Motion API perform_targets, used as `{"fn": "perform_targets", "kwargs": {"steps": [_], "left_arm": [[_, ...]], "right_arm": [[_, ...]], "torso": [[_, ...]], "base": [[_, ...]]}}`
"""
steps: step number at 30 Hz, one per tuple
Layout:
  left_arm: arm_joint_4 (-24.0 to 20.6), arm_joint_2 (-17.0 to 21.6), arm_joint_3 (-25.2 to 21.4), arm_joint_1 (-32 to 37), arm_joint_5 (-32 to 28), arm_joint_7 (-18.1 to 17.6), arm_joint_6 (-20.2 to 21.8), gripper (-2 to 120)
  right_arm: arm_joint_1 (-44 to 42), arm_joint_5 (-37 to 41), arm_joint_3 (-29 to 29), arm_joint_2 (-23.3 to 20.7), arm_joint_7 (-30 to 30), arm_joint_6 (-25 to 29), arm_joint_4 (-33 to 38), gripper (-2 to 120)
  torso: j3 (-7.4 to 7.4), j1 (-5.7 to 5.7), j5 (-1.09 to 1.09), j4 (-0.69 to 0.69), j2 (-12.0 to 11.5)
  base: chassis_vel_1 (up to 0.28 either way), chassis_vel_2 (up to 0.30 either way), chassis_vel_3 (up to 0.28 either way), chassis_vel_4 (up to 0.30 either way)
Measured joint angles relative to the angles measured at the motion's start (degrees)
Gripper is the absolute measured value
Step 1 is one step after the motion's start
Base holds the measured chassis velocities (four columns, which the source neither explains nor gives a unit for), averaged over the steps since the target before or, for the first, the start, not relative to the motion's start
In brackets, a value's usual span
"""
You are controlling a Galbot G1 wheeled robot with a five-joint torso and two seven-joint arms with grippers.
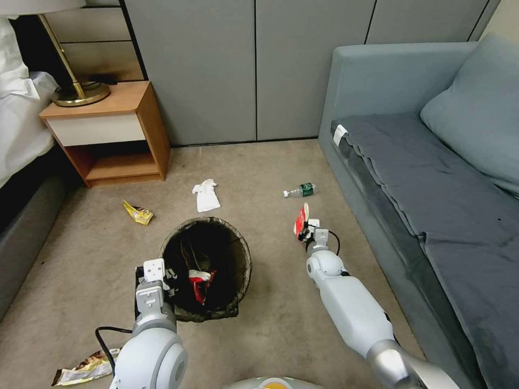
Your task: Pick up the trash bin, then pick up the garbage from the floor and place it into the trash bin.
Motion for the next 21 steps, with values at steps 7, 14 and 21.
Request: {"fn": "perform_targets", "kwargs": {"steps": [7, 14, 21], "left_arm": [[0.47, 0.08, 0.30, -0.31, -0.16, 0.01, 0.08, 0], [0.67, 0.14, 0.79, -0.26, -0.23, 0.09, 0.19, 0], [0.67, 0.19, 0.81, -0.29, -0.27, 0.09, 0.22, 0]], "right_arm": [[-7.76, -1.63, -1.15, -2.88, -8.40, 9.06, 21.67, 1], [-16.55, -2.98, -6.65, -6.43, -21.98, 16.10, 42.87, 1], [-20.58, -4.62, -12.11, -8.24, -23.40, 16.99, 46.82, 1]], "torso": [[-0.01, 0.00, 0.00, 0.00, 0.00], [-0.01, 0.00, -0.01, 0.00, 0.00], [-0.01, -0.01, -0.02, 0.00, 0.00]], "base": [[0.000, 0.000, 0.000, 0.000], [0.000, 0.000, 0.000, 0.000], [0.000, 0.000, 0.000, 0.000]]}}
